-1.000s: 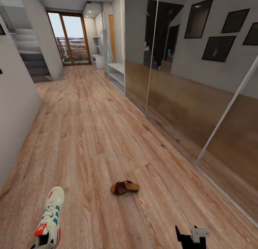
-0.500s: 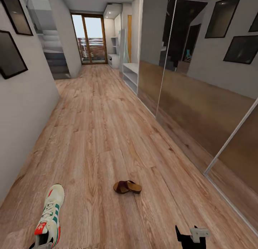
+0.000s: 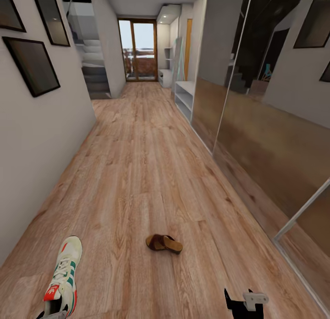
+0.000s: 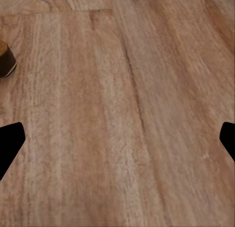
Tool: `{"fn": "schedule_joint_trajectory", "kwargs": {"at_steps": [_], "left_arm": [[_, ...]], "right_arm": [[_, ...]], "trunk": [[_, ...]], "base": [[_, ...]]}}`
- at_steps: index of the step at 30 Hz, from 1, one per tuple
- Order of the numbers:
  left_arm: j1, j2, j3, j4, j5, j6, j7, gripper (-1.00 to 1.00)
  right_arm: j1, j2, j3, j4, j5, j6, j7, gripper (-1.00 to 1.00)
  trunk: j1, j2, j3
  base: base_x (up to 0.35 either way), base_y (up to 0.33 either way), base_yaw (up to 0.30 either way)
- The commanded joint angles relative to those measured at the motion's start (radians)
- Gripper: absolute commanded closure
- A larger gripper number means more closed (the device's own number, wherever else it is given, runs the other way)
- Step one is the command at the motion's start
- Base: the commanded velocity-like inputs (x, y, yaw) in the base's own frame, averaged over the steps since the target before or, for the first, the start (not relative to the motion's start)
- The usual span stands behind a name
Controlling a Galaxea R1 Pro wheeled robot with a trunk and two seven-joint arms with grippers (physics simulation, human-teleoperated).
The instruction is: Pick up the two gym shoes and the two sandals from the corridor floor and place them onto the hallstand (shoe rack) in the corridor, making sure they are on the rack and not on the floor. Arrange them so the two gym shoes are next to each other and the two sandals are next to each other.
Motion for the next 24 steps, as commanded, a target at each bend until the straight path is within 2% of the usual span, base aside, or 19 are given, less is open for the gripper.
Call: {"fn": "schedule_joint_trajectory", "kwargs": {"at_steps": [1, 14, 24], "left_arm": [[-0.002, -0.001, 0.008, 0.000, -0.011, -0.005, -0.006, 1.00], [-0.002, 0.000, 0.008, 0.000, -0.011, -0.006, -0.006, 1.00], [-0.001, 0.000, 0.008, 0.000, -0.011, -0.005, -0.006, 1.00]], "right_arm": [[-0.001, 0.000, -0.008, 0.001, 0.003, -0.003, 0.009, -1.00], [-0.001, 0.000, -0.009, 0.001, 0.003, -0.003, 0.009, -1.00], [-0.001, 0.000, -0.008, 0.001, 0.003, -0.003, 0.009, -1.00]], "trunk": [[0.000, 0.000, -0.001], [0.000, 0.000, -0.001], [0.000, 0.000, -0.001]], "base": [[0.151, -0.261, 0.271], [0.147, -0.249, 0.271], [0.088, -0.223, 0.271]]}}
